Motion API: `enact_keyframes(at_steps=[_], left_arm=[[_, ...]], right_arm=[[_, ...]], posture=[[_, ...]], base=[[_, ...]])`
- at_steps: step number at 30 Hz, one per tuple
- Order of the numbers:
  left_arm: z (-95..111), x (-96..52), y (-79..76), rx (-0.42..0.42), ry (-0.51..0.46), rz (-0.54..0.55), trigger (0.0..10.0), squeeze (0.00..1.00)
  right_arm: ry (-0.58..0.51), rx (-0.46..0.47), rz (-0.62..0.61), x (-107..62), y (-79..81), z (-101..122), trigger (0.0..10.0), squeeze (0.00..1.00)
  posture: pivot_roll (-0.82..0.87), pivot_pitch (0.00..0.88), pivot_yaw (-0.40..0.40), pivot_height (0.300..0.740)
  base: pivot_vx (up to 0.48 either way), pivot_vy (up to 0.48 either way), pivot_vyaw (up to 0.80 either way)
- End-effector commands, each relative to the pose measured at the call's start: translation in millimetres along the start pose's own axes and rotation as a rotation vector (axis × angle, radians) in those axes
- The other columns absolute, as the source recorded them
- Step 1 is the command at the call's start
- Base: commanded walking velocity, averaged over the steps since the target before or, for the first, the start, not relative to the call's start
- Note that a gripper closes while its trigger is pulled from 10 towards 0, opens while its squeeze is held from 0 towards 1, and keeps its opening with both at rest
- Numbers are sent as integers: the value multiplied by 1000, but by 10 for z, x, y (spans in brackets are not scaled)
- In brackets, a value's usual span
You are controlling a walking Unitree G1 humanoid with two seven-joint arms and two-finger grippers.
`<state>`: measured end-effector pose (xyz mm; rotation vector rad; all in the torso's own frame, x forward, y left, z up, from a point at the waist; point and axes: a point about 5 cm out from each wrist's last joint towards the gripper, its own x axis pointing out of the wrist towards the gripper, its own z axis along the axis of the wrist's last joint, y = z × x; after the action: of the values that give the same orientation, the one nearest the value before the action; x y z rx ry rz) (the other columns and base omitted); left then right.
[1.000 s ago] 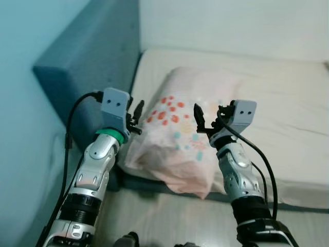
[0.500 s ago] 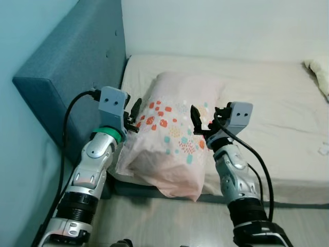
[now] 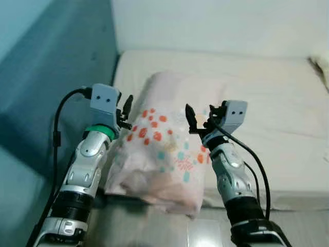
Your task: Clean up the room
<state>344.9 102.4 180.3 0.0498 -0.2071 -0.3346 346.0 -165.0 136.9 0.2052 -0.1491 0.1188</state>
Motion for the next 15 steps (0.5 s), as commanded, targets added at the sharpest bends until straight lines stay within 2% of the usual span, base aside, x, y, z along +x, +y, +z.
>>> enact_keyframes(at_steps=[1,3,15], left_arm=[[-72,-77,198,28,34,61,10000,0],[-78,-76,201,28,40,62,10000,0],[-86,-76,210,28,47,64,10000,0]], right_arm=[[-11,14,62,61,214,15,10000,0],[-11,14,62,60,214,14,10000,0],[-9,17,58,54,213,4,10000,0]], posture=[[38,55,43,740],[38,55,43,740],[39,61,50,740]], base=[[330,0,0],[330,0,0],[0,0,0]])
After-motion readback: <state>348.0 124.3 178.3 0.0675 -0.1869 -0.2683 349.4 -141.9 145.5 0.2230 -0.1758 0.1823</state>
